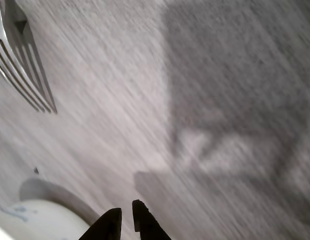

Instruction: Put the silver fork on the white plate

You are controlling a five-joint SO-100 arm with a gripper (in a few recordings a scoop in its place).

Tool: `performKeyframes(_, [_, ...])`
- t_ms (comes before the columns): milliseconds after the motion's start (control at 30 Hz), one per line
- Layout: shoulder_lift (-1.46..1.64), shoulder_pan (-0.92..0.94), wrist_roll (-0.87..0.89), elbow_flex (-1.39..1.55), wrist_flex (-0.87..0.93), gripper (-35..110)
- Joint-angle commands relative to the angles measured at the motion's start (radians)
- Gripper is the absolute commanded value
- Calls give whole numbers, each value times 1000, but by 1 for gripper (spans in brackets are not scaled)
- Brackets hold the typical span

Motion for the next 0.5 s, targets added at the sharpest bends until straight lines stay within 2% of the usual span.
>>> performKeyframes(0, [29,-3,-6,-3,3,0])
performKeyframes(267, [29,-26,8,-3,-31,0])
performKeyframes(467, [-9,137,-120,-210,-60,0])
